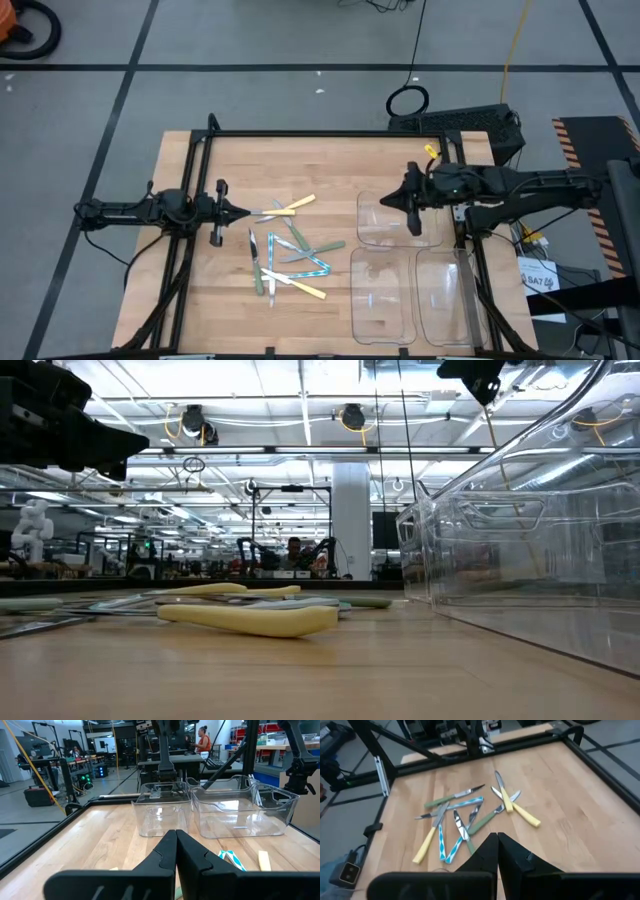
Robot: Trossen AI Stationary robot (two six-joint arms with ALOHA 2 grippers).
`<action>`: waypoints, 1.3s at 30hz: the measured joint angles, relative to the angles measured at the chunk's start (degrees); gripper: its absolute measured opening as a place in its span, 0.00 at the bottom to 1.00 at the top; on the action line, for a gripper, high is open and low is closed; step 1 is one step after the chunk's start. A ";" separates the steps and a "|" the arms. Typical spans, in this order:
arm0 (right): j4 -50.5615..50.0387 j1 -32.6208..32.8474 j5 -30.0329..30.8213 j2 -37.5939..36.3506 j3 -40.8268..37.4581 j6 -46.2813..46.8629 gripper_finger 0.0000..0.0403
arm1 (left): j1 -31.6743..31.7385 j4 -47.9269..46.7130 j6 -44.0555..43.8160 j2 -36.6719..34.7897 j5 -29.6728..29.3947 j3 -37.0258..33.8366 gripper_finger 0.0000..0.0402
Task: Sort silverware by color (type)
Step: Put the yellow knife into the bottom right transparent bin
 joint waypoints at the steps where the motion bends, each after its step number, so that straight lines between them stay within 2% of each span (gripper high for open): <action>1: 0.01 0.30 0.15 0.79 0.00 0.00 0.00 | 0.00 0.00 0.00 0.00 0.00 0.00 0.01; 6: 1.93 3.76 3.47 6.34 0.00 -0.10 0.00 | 0.00 0.43 0.00 -0.01 -0.01 -0.03 0.01; 11: 8.58 8.00 4.87 12.85 0.00 1.36 0.00 | 0.00 2.93 -1.16 0.00 -0.95 -0.07 0.01; 13: 11.61 10.26 5.94 15.79 0.00 3.50 0.00 | 0.10 5.66 1.41 0.17 -3.29 -0.07 0.01; 15: 14.16 12.83 7.72 18.72 0.00 5.67 0.00 | 0.12 9.01 -0.05 0.41 -5.43 0.00 0.01; 21: 21.81 20.91 12.23 26.86 0.00 10.78 0.00 | 0.11 5.61 -6.79 3.14 -5.51 7.42 0.01; 26: 26.70 25.86 14.93 31.21 0.00 10.26 0.00 | -0.29 1.82 -10.62 10.25 -5.56 16.01 0.01; 31: 27.21 27.41 14.98 31.73 0.00 9.00 0.00 | -3.05 -1.05 -10.03 21.51 -6.09 21.36 0.03; 39: 30.54 27.16 15.17 31.39 0.00 8.81 0.00 | -4.18 -9.66 -4.88 39.69 -14.01 27.80 0.04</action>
